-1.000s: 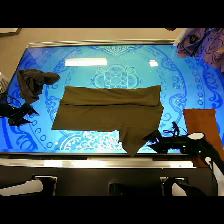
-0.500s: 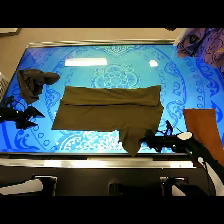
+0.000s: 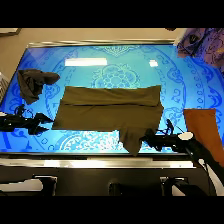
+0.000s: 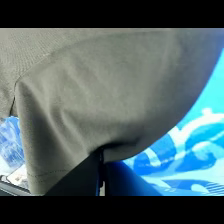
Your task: Fold the clothes and pants, and hang the long-sleeved shirts on hangers.
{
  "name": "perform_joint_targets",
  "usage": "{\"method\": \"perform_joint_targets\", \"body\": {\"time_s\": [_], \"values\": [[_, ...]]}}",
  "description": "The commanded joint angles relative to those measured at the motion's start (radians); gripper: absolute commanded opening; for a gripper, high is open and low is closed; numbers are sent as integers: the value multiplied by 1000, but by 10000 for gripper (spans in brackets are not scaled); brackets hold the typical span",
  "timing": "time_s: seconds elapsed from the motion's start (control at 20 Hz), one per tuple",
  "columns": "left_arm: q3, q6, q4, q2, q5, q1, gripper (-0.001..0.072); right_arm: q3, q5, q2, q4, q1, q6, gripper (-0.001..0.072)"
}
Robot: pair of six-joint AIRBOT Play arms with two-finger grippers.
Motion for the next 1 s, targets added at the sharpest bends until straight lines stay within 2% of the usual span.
{"method": "perform_joint_targets", "body": {"time_s": [0.0, 0.1, 0.15, 0.25, 0.35, 0.5, 0.7, 0.85, 0.95], "values": [[-8, 33, -9, -32, 16, -28, 676, 1, 0, 4, 1, 1, 0, 25], [-8, 33, -16, -54, 33, -58, 660, 9, 13, 4, -1, 1, -1, 25], [-6, 33, -17, -60, 41, -70, 590, 19, 24, 4, -10, 1, -6, 25], [-6, 37, -18, -61, 47, -77, 20, 48, 39, 4, -26, 1, -8, 24], [11, 27, -20, -55, 26, -77, 13, 85, 45, 4, -51, 1, -8, 24], [32, -64, -18, 18, 3, -77, 11, 143, 91, 16, -93, 1, 22, 23], [25, -232, 80, 237, -23, -93, 10, 175, 206, 152, -259, 1, 191, 22], [7, -354, 212, 391, -111, -120, 11, 175, 358, 336, -394, 1, 349, 22], [-4, -378, 249, 463, -127, -143, 11, 177, 444, 462, -428, 1, 415, 22]]}}
